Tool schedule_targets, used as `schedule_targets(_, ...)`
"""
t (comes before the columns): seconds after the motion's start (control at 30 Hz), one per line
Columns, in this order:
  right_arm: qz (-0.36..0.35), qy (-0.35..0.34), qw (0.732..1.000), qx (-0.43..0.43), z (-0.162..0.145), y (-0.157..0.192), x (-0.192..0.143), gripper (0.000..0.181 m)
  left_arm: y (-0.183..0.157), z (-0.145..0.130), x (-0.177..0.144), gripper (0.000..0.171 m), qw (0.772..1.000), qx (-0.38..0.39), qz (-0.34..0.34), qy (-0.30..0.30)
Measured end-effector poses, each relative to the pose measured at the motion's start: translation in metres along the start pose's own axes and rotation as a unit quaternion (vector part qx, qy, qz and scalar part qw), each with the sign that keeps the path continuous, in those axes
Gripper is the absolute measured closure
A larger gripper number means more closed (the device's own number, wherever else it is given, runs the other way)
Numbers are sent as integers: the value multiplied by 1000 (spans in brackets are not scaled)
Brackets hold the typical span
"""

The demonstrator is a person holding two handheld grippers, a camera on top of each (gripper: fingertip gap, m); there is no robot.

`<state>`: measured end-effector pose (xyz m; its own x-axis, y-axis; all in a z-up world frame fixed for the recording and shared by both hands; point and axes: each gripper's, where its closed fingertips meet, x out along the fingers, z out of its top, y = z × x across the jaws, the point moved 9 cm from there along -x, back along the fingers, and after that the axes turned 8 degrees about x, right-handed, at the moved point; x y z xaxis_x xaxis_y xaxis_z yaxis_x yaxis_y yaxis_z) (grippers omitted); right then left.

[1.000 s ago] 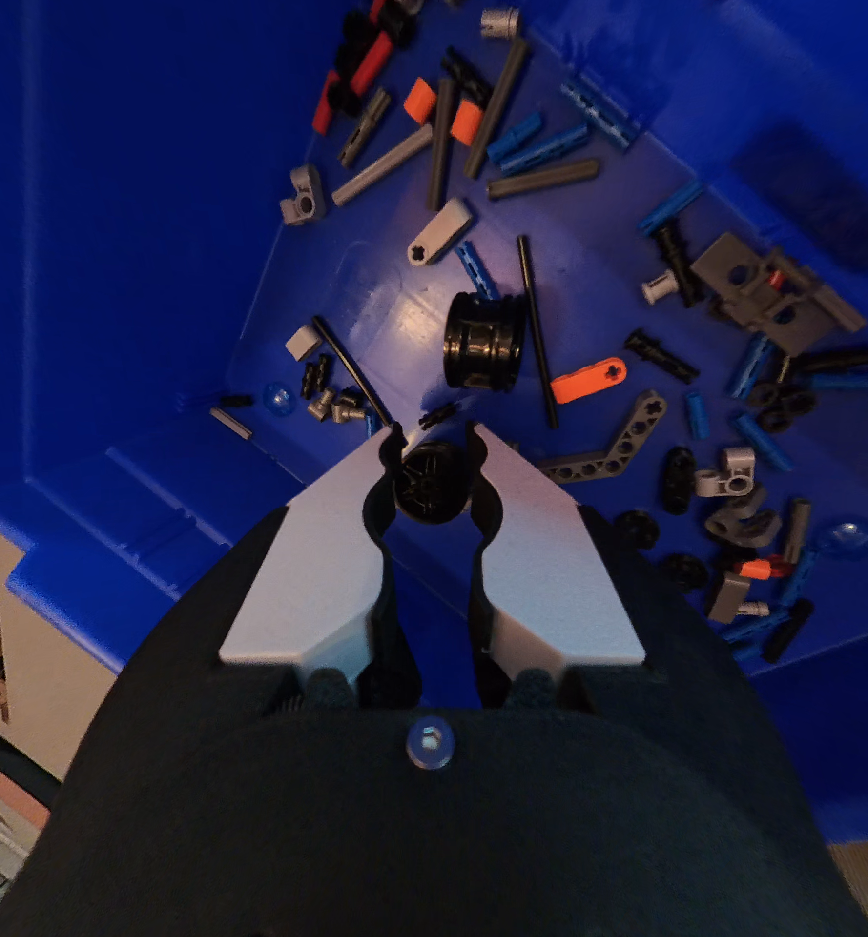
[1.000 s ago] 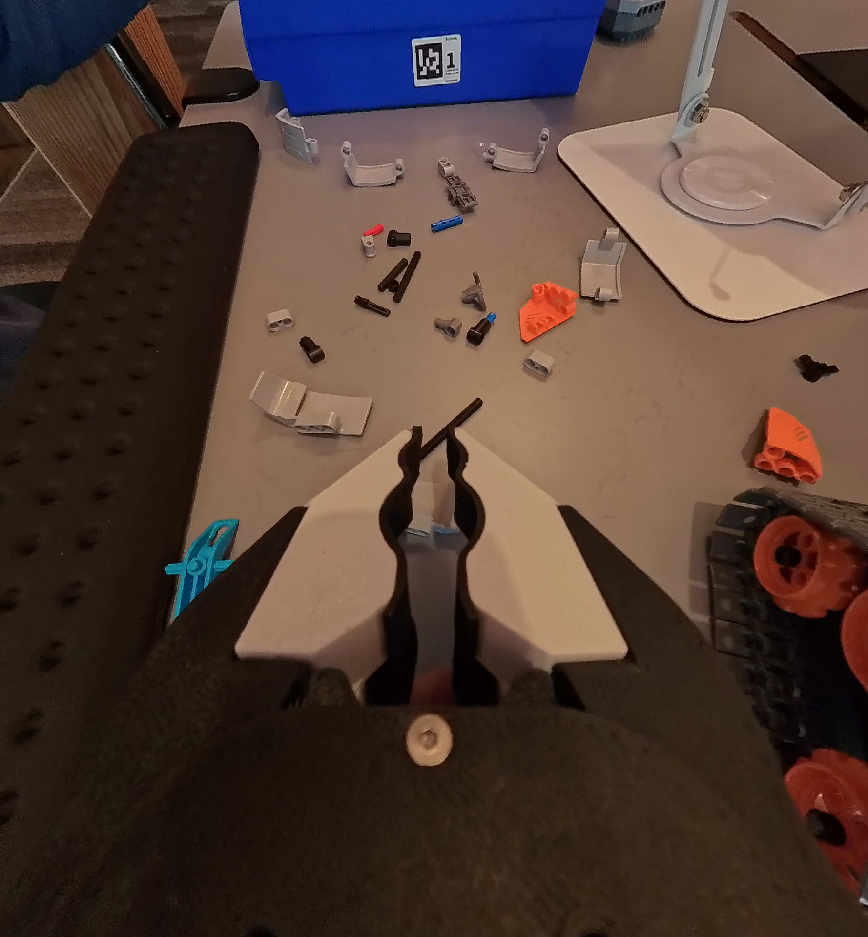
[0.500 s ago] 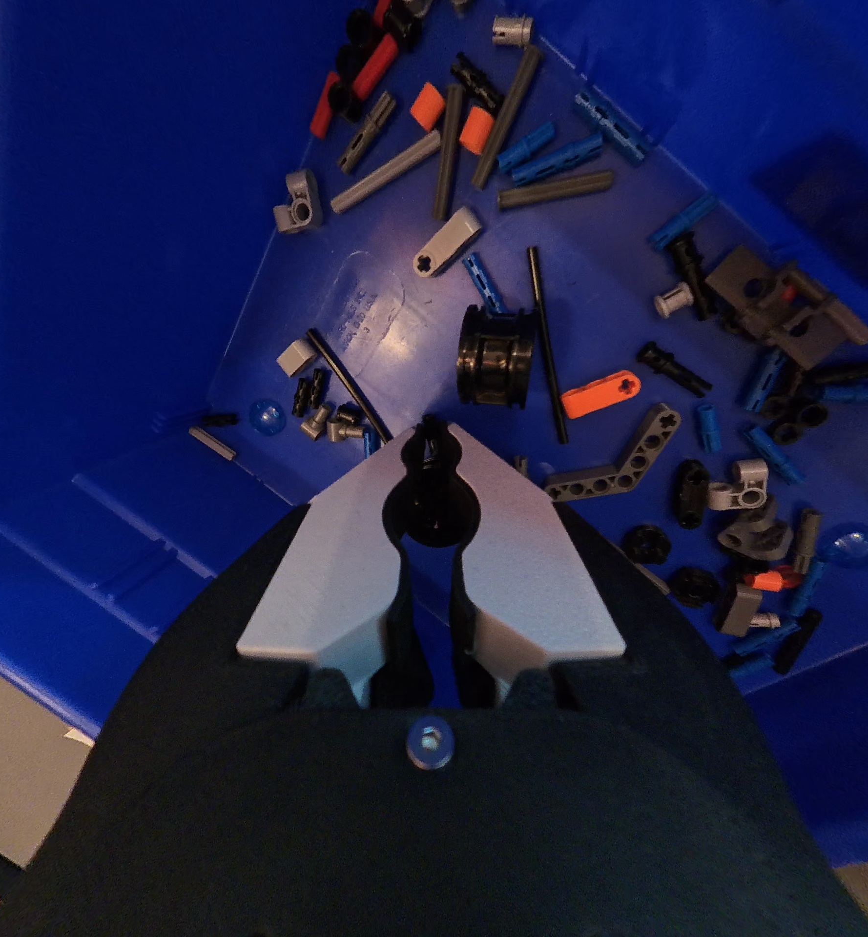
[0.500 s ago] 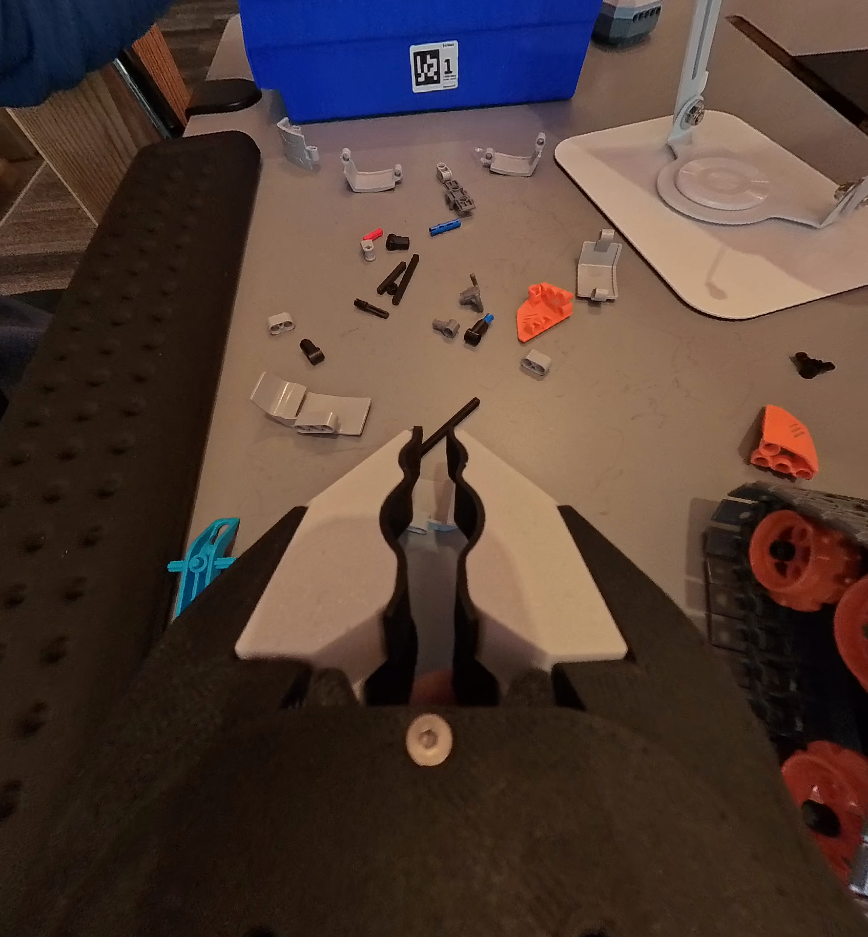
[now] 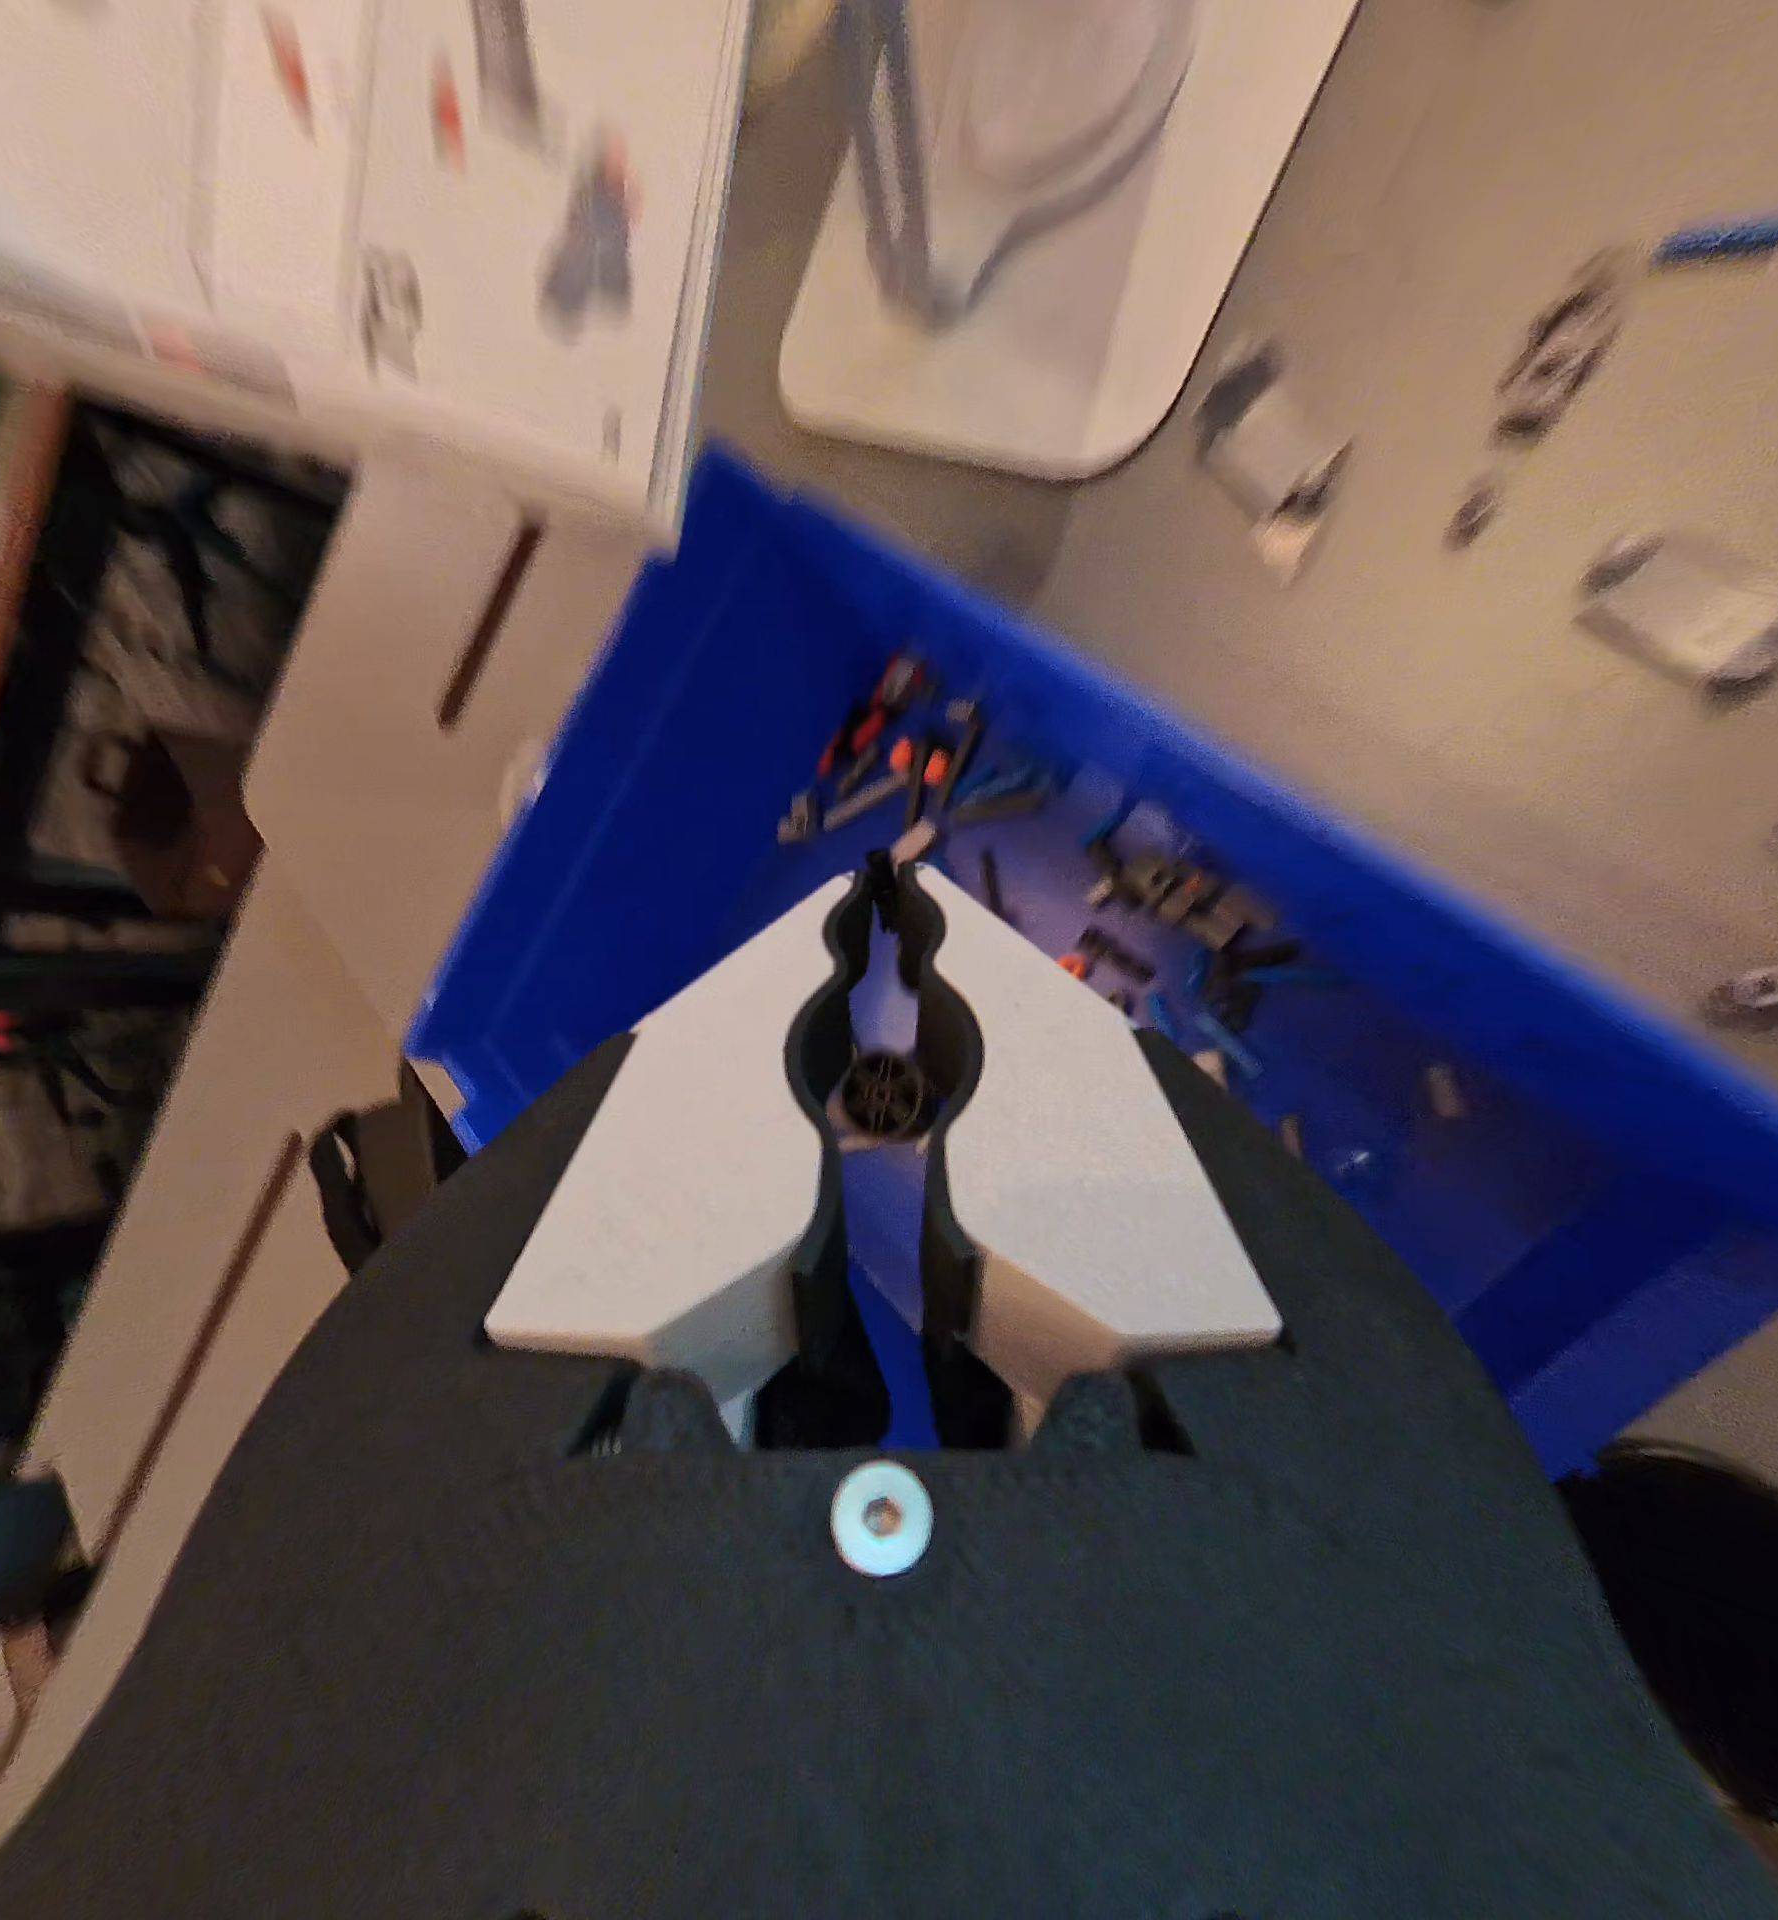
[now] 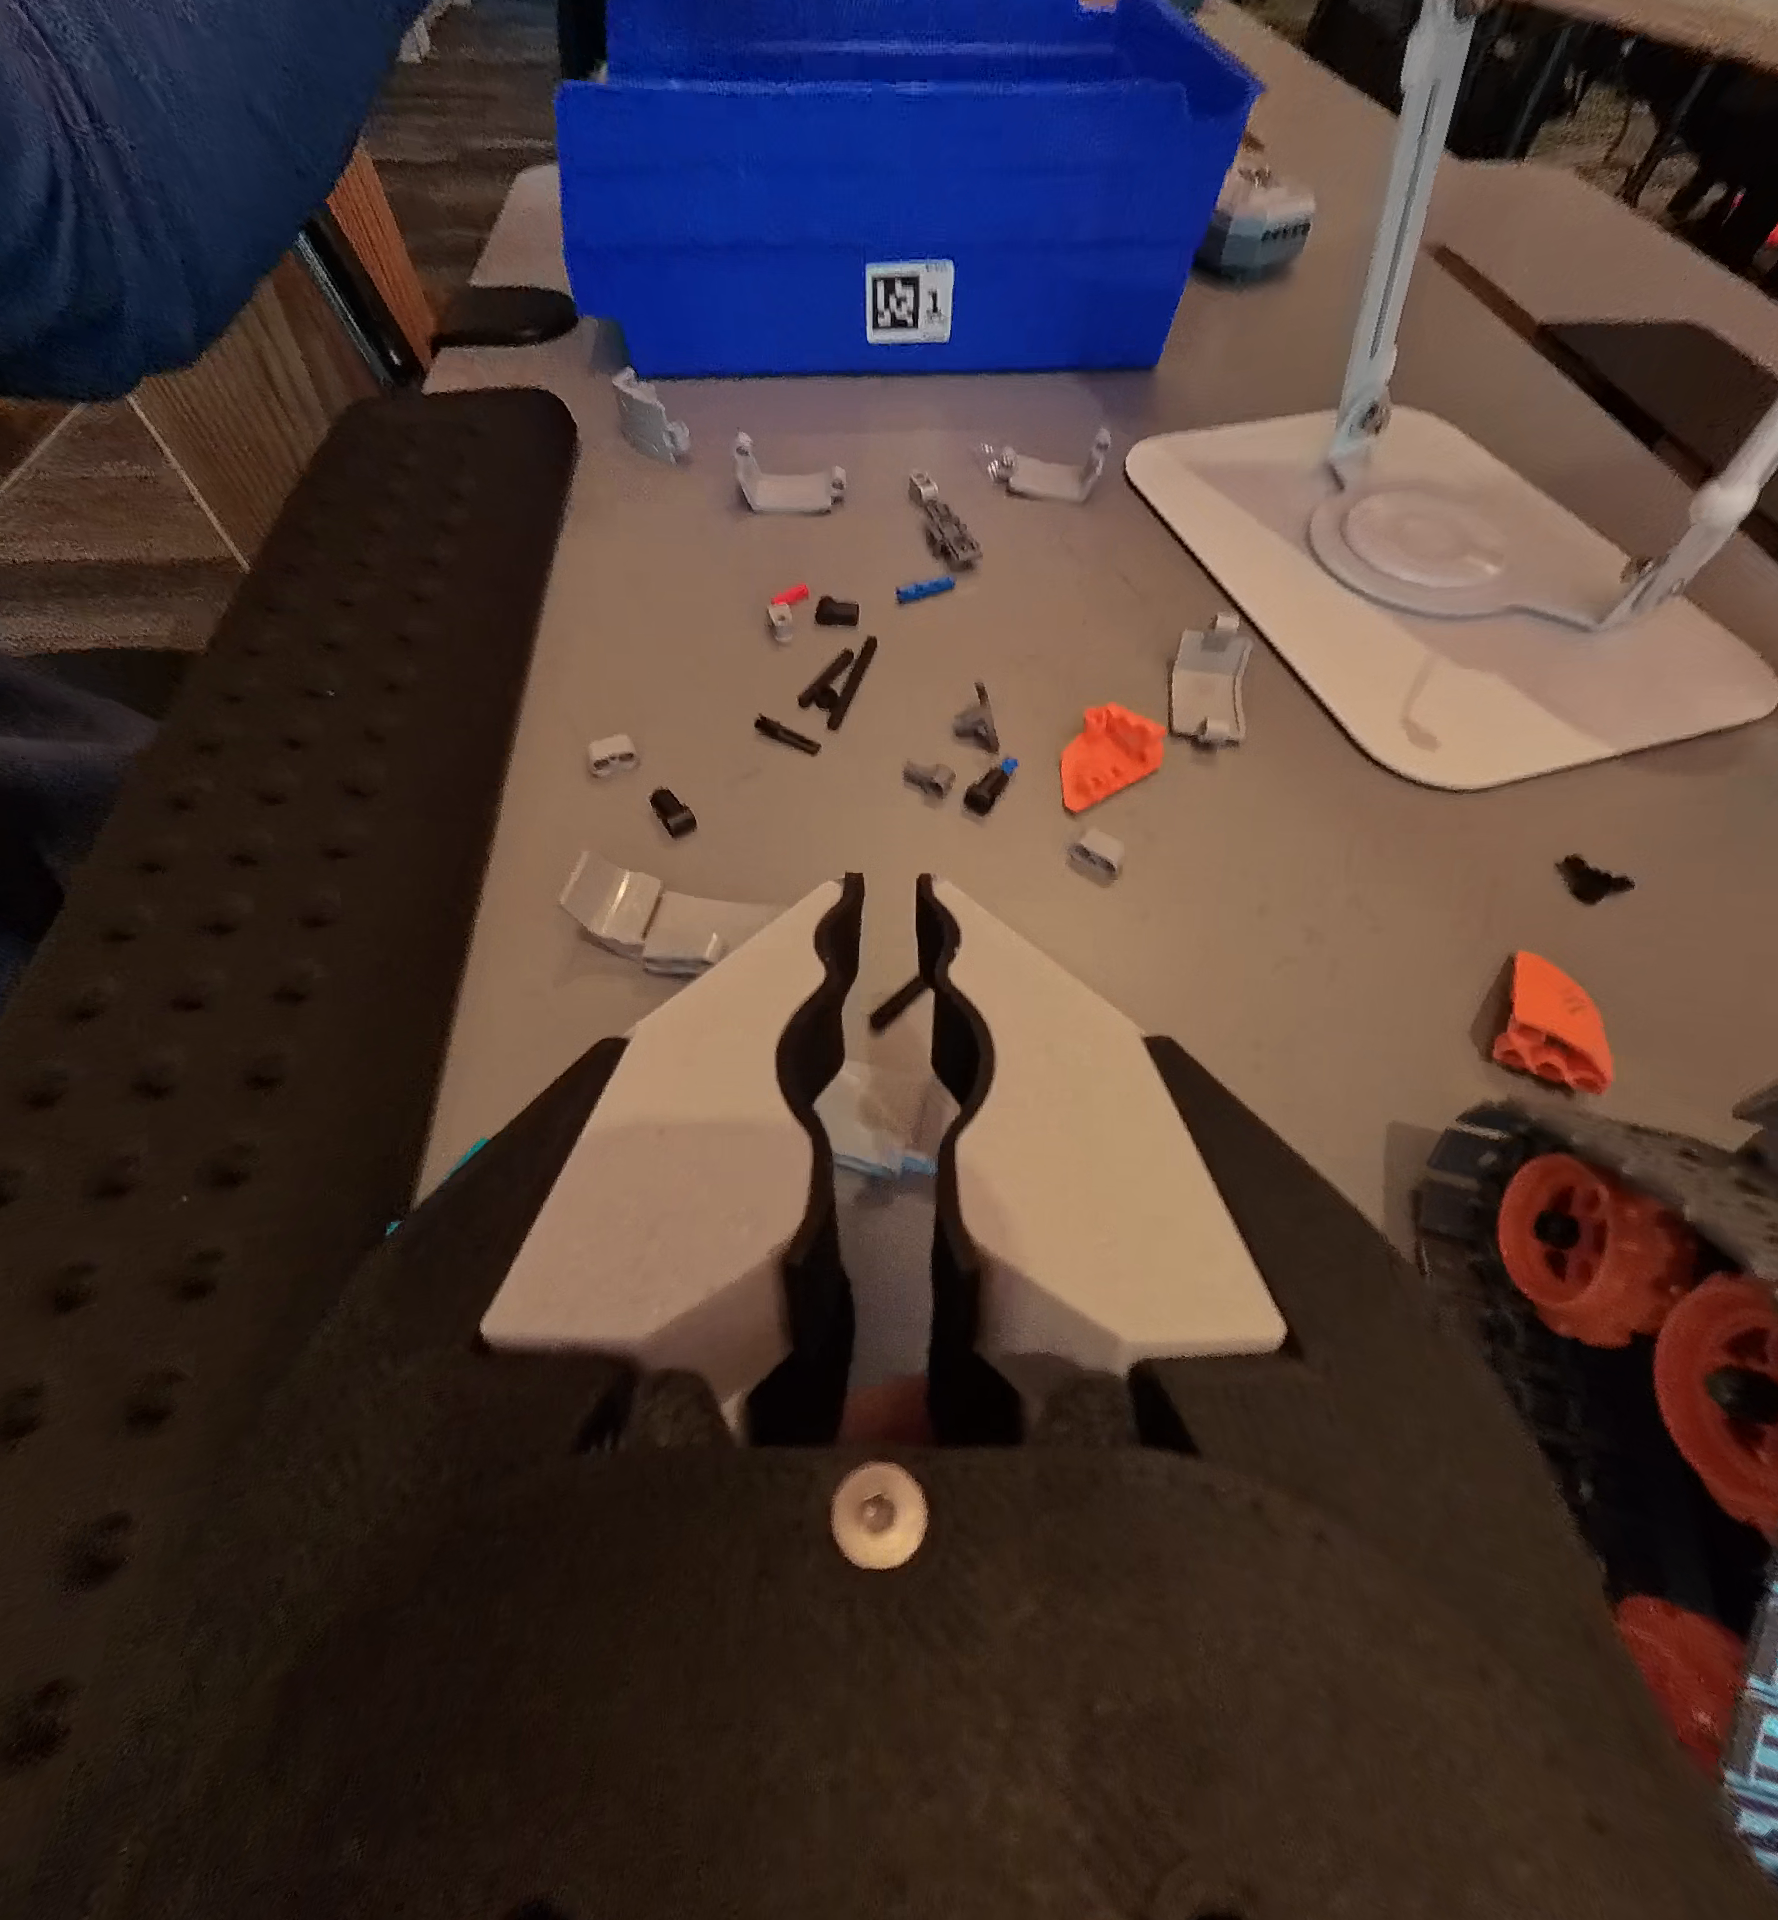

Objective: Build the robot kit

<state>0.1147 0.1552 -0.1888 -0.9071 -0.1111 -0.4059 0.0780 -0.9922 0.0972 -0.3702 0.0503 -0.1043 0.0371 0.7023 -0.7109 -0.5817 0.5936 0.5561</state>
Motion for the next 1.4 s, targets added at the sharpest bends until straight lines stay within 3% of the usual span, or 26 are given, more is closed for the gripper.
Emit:
schedule_targets(0.1,1,-22,999,-26,10,12,1,175,-27,47,-19,169,997,43,12,-70)
schedule_targets(0.2,1,-35,998,-54,17,24,2,175,-62,96,-20,169,986,80,-18,-143)
schedule_targets(0.43,-21,-34,992,-119,19,33,2,174,-131,189,17,169,957,133,-126,-224)
schedule_targets(0.6,-37,-54,981,-181,26,45,-6,171,-153,230,45,169,927,108,-222,-282)
schedule_targets(0.77,-35,-64,970,-233,28,59,-6,171,-161,247,56,169,889,46,-313,-331)
schedule_targets(1.1,-61,-77,962,-256,28,55,-8,165,-168,249,73,170,836,-9,-416,-357)
schedule_targets(1.4,-42,-65,957,-279,24,58,-1,165,-182,243,78,169,814,-9,-470,-340)
